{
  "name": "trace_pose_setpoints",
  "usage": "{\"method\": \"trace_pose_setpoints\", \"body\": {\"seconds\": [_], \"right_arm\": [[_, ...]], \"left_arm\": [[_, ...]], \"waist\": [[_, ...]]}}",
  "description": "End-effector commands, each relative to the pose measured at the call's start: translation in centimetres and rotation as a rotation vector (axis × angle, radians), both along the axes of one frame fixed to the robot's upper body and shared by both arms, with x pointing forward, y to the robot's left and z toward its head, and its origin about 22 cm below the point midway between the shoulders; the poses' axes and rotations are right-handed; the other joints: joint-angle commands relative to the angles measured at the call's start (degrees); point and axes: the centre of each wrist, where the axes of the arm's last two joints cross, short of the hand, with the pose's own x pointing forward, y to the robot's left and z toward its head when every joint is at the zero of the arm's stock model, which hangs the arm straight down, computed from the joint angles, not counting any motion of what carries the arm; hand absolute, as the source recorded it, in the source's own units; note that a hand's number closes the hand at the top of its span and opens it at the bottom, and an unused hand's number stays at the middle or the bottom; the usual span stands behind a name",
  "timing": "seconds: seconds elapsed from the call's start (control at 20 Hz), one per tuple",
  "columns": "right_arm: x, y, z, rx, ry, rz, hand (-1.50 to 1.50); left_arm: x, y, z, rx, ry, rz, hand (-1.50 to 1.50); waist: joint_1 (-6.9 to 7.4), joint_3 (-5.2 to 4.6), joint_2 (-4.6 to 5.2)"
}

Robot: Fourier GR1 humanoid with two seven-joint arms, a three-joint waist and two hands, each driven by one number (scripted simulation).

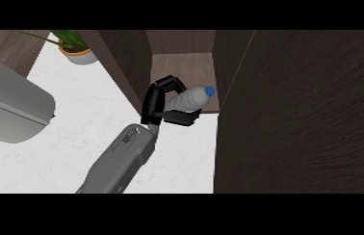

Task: Pick up the bottled water, place it into the cabinet and close the cabinet

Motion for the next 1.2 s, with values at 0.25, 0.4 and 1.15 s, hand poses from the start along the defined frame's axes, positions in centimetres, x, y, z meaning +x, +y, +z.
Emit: {"method": "trace_pose_setpoints", "body": {"seconds": [0.25,0.4,1.15], "right_arm": [[-0.2,-0.8,1.2,0.038,-0.035,0.020,-1.50],[0.4,-1.5,1.5,0.026,-0.037,0.029,-1.50],[0.2,-2.0,1.5,0.025,-0.069,0.049,-1.50]], "left_arm": [[5.1,-1.3,4.2,-0.020,0.092,0.091,1.50],[5.7,-1.7,4.5,0.039,0.074,0.151,1.50],[8.2,0.7,4.3,0.459,0.000,0.480,-1.50]], "waist": [[-1.37,-0.01,0.57],[-1.19,0.02,0.82],[-2.80,0.00,1.83]]}}
